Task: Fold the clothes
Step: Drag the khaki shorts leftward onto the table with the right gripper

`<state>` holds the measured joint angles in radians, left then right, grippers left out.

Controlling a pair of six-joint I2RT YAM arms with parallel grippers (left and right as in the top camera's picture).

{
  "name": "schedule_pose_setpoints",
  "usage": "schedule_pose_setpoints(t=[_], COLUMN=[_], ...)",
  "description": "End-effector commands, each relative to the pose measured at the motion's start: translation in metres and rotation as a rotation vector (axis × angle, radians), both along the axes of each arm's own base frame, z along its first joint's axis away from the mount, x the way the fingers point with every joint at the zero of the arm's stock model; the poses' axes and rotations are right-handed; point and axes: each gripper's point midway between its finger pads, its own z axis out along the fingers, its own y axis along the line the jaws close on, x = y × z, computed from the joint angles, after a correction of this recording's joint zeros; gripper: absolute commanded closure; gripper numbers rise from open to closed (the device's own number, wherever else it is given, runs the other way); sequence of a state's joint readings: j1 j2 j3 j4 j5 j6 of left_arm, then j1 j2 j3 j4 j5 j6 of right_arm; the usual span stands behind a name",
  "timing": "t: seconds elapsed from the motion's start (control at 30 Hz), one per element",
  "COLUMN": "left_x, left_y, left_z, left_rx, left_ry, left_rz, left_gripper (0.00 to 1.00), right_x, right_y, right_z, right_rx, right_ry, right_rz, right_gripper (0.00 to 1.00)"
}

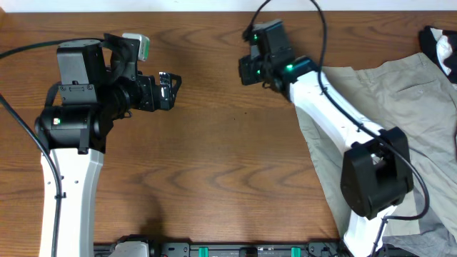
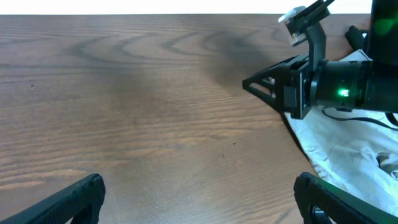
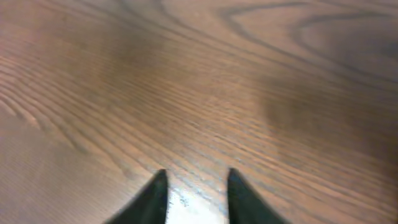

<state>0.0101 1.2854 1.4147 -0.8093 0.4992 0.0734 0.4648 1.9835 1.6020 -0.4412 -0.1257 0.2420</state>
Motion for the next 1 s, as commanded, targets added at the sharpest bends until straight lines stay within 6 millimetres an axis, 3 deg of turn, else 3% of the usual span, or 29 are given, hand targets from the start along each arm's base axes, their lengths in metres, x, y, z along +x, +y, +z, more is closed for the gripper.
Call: schedule_pose_setpoints(t=[0.0, 0.13, 0.27, 0.37, 0.5, 0.8, 0.97], left_x=[0.000, 0.000, 0.002, 0.003, 0.005, 0.005, 0.004], left_y=[-0.003, -0.004, -0.009, -0.017, -0.027, -0.029, -0.028], left_z=[0.008, 0.008, 0.002, -0.005, -0.012, -0.016, -0.017], left_rx=[-0.017, -0.017, -0.031, -0.034, -0.032, -0.032, -0.031], left_ry=[-0.013, -0.012, 0.017, 0.041, 0.064, 0.074, 0.082], left_rz=[-0.010, -0.010, -0.013, -0.033, -0.058, -0.063, -0.063], left_gripper=[0.01, 0.00, 0.01, 0.00, 0.00, 0.01, 0.00], right_x=[0.017, 0.030, 0.035, 0.037, 0.039, 0.035, 0.034], right_y=[-0.025, -0.072, -0.126, -0.153, -0.165, -0.159, -0.162], right_z=[0.022, 0.013, -0.013, -0.037, -0.063, -0.123, -0.135], right_rx=[-0.007, -0.051, -0.110, -0.127, -0.140, -0.189, -0.219], right_ry=[-0.063, -0.030, 0.056, 0.123, 0.169, 0.259, 0.270], right_rz=[-0.061, -0.178, -0.316, -0.387, -0.406, -0.384, -0.393], right_gripper=[0.62, 0.57, 0.55, 0.55, 0.51, 0.49, 0.70])
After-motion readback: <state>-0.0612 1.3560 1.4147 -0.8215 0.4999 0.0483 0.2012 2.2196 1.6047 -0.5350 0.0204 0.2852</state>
